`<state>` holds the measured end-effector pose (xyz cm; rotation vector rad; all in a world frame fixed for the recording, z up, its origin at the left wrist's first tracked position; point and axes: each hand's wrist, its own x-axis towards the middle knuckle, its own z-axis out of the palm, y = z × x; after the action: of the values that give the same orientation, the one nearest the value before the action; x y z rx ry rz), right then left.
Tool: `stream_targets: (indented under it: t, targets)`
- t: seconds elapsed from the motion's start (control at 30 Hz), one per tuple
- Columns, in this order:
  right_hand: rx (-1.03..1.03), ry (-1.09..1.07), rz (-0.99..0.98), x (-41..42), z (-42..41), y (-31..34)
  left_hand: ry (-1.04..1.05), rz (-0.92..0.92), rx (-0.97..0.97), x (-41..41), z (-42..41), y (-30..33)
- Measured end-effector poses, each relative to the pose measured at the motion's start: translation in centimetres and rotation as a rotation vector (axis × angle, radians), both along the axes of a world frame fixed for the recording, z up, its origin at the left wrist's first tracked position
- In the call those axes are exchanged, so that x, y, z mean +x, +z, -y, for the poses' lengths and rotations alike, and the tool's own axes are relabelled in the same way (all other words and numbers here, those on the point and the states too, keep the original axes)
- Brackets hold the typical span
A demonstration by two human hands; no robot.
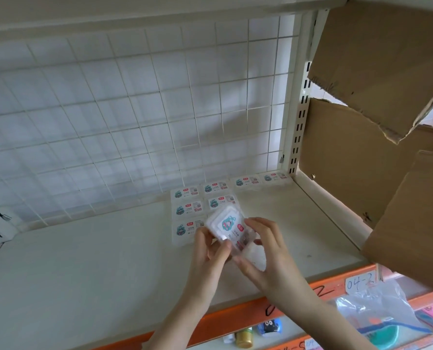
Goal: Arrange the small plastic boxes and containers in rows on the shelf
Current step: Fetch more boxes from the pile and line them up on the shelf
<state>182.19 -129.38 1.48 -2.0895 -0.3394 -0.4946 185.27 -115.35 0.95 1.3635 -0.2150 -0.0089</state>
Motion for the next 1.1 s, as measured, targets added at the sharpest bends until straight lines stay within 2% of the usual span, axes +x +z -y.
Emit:
stream_targets:
  t: [0.13, 0.2, 0.27, 0.33, 0.4, 0.47, 0.53, 0.6, 0.77, 1.1]
  targets:
    - [-0.080, -0.063, -0.058, 1.0, -0.6, 0.2, -0.087, 0.073, -0.016, -0.1, 0.2, 0.0]
    - [-0.067, -0.087, -0.099, 1.7, -0.2, 0.6, -0.034, 0.172, 0.126, 0.0, 0.1, -0.3]
    - [-0.043, -0.138, -0.088, 2.7, 1.0, 1.1, 0.128, 0.301, 0.359, 0.2, -0.1, -0.7]
    - [-0.104, -0.261, -0.042, 4.4, 2.6, 1.2, 0.257, 0.417, 0.518, 0.5, -0.4, -1.1]
    - [-0.196, -0.414, -0.053, 6.3, 4.2, 1.0, 0.267, 0.512, 0.618, 0.7, -0.4, -1.3]
    - [-0.252, -0.496, -0.186, 8.0, 5.4, 0.9, 0.213, 0.557, 0.681, 0.8, -0.4, -1.7]
    - [-0.243, -0.494, -0.347, 9.6, 6.4, 0.5, 0.167, 0.572, 0.716, 0.8, -0.2, -1.9]
    - [-0.185, -0.437, -0.424, 11.0, 7.0, 0.1, 0.146, 0.565, 0.734, 0.8, -0.1, -2.0]
    - [-0.270, -0.282, -0.342, 12.3, 7.4, -0.1, 0.133, 0.529, 0.736, 0.7, -0.1, -1.9]
    - [-0.239, -0.241, -0.273, 12.6, 6.7, -0.7, 0.098, 0.510, 0.766, 0.7, 0.0, -2.0]
